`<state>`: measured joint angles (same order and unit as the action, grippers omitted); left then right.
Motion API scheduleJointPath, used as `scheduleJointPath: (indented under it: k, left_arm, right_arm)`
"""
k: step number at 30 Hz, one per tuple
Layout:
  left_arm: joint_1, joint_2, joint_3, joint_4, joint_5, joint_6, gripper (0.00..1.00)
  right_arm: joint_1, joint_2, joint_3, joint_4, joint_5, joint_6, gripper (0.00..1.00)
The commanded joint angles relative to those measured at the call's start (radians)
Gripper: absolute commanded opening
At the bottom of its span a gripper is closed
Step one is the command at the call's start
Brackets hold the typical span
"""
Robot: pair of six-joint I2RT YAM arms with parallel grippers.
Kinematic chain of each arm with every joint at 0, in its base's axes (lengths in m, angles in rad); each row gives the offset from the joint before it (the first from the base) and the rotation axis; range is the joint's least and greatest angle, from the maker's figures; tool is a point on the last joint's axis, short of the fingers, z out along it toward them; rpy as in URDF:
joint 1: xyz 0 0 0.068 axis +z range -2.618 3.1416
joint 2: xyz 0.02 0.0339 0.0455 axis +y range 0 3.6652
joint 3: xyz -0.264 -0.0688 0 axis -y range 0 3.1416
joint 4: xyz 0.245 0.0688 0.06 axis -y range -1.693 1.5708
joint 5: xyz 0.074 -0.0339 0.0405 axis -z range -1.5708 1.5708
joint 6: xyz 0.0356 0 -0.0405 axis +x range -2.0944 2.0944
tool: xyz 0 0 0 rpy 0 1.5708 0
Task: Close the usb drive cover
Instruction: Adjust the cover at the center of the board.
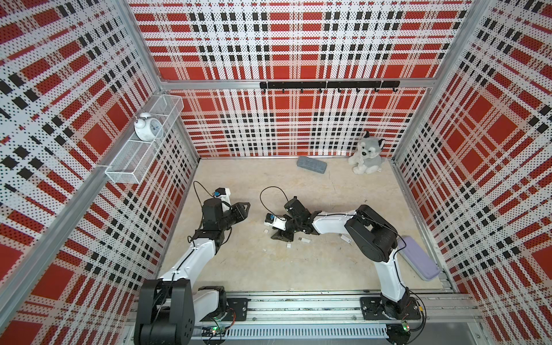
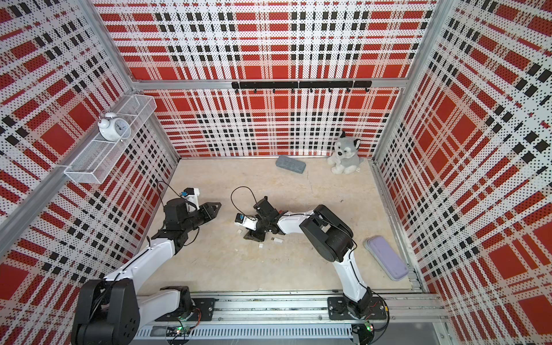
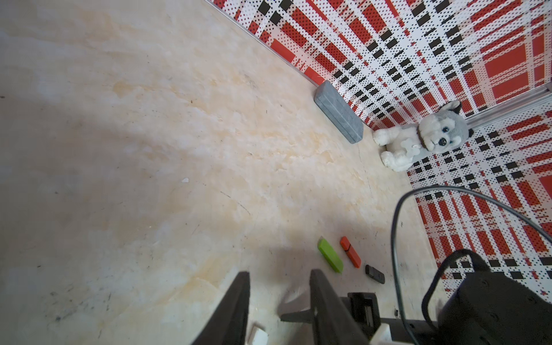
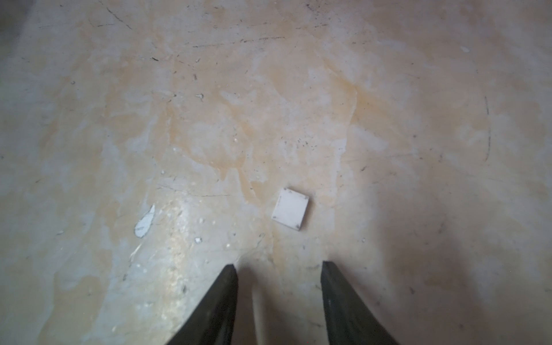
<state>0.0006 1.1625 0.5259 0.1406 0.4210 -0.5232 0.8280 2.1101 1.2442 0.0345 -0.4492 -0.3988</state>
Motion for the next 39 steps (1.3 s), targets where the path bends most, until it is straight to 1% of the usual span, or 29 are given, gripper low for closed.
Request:
scheduleJointPath:
  k: [1,5,7,10,12,20,26,31,36,39]
  left_arm:
    - [0.012,-0.021,-0.012,0.009,-0.022,0.006,0.37]
    - [0.012,-0.021,-0.009,0.01,-0.025,0.001,0.37]
    - [0.012,-0.021,-0.006,0.012,-0.026,-0.003,0.37]
    - [0.012,-0.024,-0.004,0.011,-0.025,-0.004,0.37]
    - [0.012,-0.028,-0.002,0.004,-0.027,-0.002,0.37]
    - [0.013,-0.025,-0.003,0.007,-0.018,0.001,0.37]
    - [0.019,-0.041,-0.009,0.001,-0.022,0.005,0.37]
    - [0.025,-0.055,-0.013,-0.006,-0.042,0.001,0.37]
    - [0.033,-0.066,-0.02,-0.008,-0.048,0.0,0.37]
    - [0.036,-0.067,-0.025,-0.009,-0.06,-0.002,0.37]
  right_arm:
    - [-0.001,0.03,-0.023,0.008,0.044,0.043,0.49]
    - [-0.001,0.052,0.004,0.011,0.119,0.067,0.48]
    - [-0.002,0.06,0.026,0.011,0.129,0.075,0.47]
    - [-0.003,0.072,0.048,-0.012,0.125,0.042,0.47]
    - [-0.003,0.087,0.067,-0.034,0.151,0.038,0.46]
    - [0.022,0.094,0.075,-0.048,0.096,0.008,0.46]
    - [0.038,0.124,0.119,-0.045,0.136,0.038,0.47]
    - [0.048,0.16,0.178,-0.056,0.129,0.045,0.47]
    - [0.064,0.18,0.213,-0.07,0.085,0.03,0.47]
    - [0.072,0.186,0.223,-0.073,0.015,0.015,0.47]
